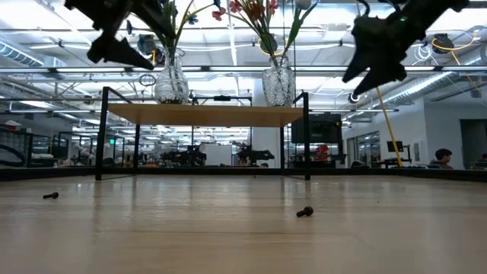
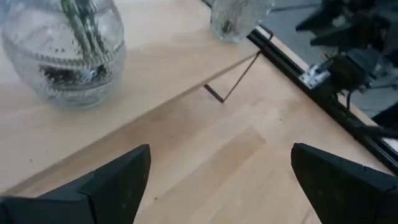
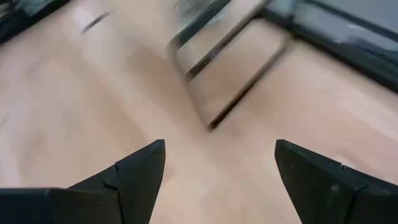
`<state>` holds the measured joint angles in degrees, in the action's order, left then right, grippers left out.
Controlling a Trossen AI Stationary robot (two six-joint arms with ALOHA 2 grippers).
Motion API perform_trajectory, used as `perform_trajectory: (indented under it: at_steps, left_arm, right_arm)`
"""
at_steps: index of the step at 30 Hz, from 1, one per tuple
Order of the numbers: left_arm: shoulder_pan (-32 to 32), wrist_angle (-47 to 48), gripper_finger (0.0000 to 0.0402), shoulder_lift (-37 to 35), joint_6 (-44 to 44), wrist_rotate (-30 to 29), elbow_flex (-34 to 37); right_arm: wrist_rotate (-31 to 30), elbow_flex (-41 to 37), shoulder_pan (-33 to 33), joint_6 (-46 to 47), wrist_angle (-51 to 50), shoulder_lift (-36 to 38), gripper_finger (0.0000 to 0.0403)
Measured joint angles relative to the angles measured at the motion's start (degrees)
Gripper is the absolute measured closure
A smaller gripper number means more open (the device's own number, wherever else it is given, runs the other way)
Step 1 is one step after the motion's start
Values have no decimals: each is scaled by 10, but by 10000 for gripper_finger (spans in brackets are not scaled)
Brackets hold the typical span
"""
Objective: Pick and place flowers into a vace then onto a shelf
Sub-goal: Return to Home Position
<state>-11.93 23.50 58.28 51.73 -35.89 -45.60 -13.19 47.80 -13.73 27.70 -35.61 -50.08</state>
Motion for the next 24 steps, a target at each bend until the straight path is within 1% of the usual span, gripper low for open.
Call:
perform_trajectory:
  at_steps: [1, 2, 4, 5, 8, 10, 13, 18, 21, 22, 24]
  left_arm:
    - [-19, 0, 14, 3, 8, -22, 0]
    - [-40, -2, 14, 6, 0, -45, 0]
    - [-85, -7, 14, 6, -12, -95, 0]
    - [-107, -6, 14, 7, -7, -127, 0]
    - [-172, 3, 14, 6, 44, -246, 0]
    - [-210, 26, 14, 6, 90, -302, 0]
    - [-240, 80, 14, 6, 178, -323, 0]
    - [-274, 173, 14, 5, 271, -315, 0]
    - [-296, 251, 14, 5, 341, -313, 4]
    - [-303, 266, 14, 5, 373, -316, 12]
    - [-319, 284, 14, 2, 430, -327, 39]
  right_arm:
    - [16, -10, 4, -1, 3, 8, 110]
    - [45, -22, 12, -31, 13, 20, 110]
    - [111, -44, 28, -98, 71, 48, 110]
    - [121, -57, 33, -106, 100, 64, 110]
    - [125, -108, 41, -112, 171, 123, 110]
    - [137, -147, 44, -109, 221, 167, 110]
    - [148, -207, 42, -85, 272, 239, 110]
    - [141, -304, 39, -12, 318, 336, 110]
    - [132, -361, 38, -24, 327, 373, 110]
    - [136, -379, 39, -27, 324, 383, 110]
    - [148, -413, 38, -14, 354, 396, 110]
